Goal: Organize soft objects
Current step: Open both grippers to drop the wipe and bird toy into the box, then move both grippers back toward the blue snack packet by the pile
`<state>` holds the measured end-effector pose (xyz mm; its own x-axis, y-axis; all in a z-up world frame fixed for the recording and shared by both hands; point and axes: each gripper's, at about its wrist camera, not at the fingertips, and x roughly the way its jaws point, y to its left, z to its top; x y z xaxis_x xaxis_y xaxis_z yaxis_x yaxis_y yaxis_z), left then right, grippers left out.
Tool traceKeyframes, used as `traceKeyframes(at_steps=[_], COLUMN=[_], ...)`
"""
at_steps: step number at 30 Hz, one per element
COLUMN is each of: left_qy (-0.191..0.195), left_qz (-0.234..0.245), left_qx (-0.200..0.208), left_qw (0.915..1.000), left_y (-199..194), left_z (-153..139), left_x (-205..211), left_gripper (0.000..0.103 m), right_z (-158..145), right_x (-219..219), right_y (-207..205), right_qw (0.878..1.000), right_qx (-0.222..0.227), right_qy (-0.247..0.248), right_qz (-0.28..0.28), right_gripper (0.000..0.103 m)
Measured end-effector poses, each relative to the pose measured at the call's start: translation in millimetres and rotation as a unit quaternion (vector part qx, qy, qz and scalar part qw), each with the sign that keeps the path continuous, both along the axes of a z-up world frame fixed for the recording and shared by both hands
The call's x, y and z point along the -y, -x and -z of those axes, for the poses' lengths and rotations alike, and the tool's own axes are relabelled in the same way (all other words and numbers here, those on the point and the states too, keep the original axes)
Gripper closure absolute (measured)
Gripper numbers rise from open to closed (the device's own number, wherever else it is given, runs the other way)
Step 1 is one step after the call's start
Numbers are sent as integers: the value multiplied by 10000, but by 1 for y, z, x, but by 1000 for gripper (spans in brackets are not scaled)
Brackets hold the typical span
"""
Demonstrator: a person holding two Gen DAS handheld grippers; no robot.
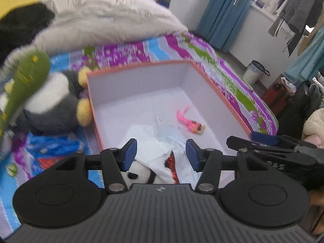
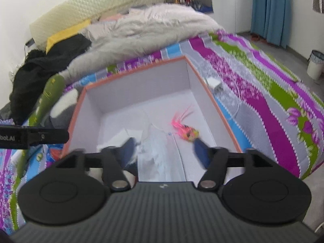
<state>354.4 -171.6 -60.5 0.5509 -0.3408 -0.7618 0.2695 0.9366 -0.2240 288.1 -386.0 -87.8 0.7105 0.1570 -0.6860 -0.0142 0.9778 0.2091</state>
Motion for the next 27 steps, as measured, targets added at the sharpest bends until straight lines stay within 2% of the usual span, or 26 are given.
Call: traceKeyframes(at_steps=[2,13,20,27], left_qy=[-7,165,208,149], left_qz=[-1,-214,-489,-783], left_qx=[234,971,1230,1301], left_qw=[9997,9949,9910,9883], left_y=[10,68,106,133], left_z=[-10,-45,-53,-46], left_x=[-6,-45,-83,-121], left_gripper=[44,44,44,44], right_z=[-8,-46,-56,-55], right_x=[-4,-36,-68,-101], right_y=[4,42,69,87], right_qw=[9999,9952,9898,9862], right_qx=[163,975,1363,1515], right_qy=[25,16,-72,-16], right_qz=[33,-100,-416,-673], right_gripper=[8,8,8,8])
